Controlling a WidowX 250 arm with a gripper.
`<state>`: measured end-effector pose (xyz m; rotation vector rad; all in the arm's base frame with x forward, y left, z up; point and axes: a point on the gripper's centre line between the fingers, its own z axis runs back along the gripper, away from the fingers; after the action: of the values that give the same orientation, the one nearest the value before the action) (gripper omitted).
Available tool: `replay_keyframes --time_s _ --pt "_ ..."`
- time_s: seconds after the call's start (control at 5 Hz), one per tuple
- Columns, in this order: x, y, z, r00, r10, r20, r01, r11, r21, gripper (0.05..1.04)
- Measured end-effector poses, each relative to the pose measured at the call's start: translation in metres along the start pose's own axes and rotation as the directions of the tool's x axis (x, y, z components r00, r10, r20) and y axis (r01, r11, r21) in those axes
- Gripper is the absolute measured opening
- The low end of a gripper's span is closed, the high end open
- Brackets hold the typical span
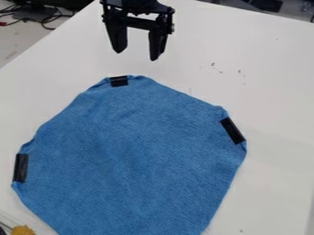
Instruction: Fold the cloth right to left
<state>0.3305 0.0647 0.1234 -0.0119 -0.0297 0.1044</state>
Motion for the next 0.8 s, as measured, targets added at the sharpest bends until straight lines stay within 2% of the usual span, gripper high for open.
replay_keyframes --time_s 0.2,0.4,0.6,0.8 --pt "-0.001 0.000 -0.012 0.999 0.004 -0.035 -0.004 1.000 -0.003 1.000" --pt "0.007 -0.022 -0.019 1.000 0.022 -0.018 -0.022 1.000 -0.009 1.000" --pt "0.014 -0.044 -0.021 0.998 0.051 0.033 -0.051 0.999 -0.007 1.000" --pt "0.020 -0.076 -0.031 0.996 0.076 0.055 -0.075 0.997 -0.024 1.000"
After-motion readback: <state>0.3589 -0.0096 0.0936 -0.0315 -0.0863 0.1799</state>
